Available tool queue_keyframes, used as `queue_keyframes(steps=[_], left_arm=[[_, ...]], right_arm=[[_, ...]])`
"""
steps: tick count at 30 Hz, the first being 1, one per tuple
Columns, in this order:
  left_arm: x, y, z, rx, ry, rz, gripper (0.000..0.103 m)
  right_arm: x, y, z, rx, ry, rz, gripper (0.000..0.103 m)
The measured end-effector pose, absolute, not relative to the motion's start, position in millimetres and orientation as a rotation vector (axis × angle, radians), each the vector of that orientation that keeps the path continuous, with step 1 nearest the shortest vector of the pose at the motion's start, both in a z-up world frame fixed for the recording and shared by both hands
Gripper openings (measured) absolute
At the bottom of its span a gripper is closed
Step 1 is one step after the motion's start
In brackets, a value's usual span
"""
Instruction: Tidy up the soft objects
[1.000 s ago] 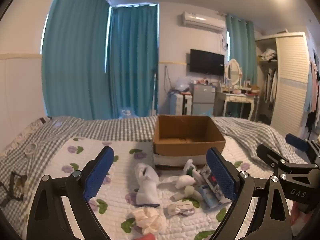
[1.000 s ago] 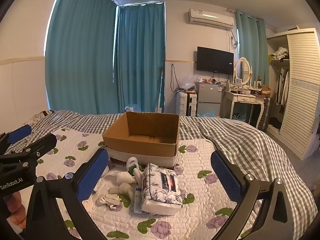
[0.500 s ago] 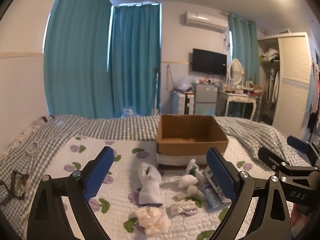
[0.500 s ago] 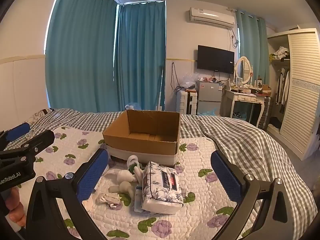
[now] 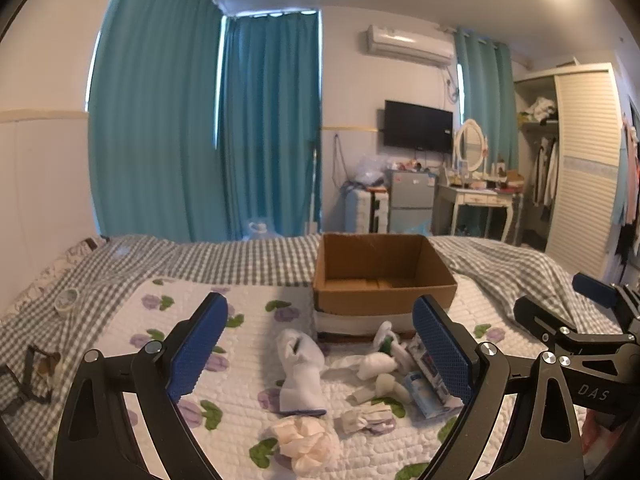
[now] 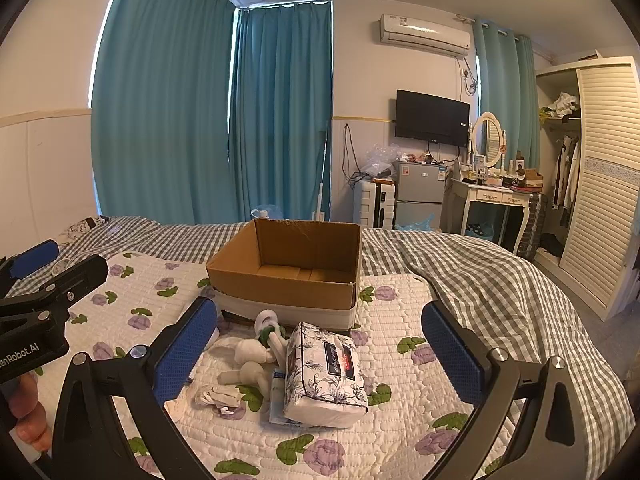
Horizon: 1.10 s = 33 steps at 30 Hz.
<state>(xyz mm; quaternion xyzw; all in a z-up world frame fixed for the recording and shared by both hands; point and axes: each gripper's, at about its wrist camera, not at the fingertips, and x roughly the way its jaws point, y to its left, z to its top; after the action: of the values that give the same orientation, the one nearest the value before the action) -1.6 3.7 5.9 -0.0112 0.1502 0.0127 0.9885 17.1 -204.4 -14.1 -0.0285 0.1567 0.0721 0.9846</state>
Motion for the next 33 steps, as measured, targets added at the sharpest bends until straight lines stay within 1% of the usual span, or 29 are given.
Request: queue_keyframes(steps=[17,19,33], left_arm=[[0.1,5.2,7.2,-0.021,0.301,0.031,0.095],[0.2,5.3,7.3,-0.02,0.301,0.031,0.095],[0.1,8.9,7.5,-0.02,0.301,0.039,0.095]], right_arm=[[15.7,-205.8,-10.1,-0.058,0.318,0.146,0.103],[16.7,-203.3,-17.7,-0.059,0.317,0.147,0.103],[17.5,-202.6,-18.5,-0.061,0.319,0.147,0.103]])
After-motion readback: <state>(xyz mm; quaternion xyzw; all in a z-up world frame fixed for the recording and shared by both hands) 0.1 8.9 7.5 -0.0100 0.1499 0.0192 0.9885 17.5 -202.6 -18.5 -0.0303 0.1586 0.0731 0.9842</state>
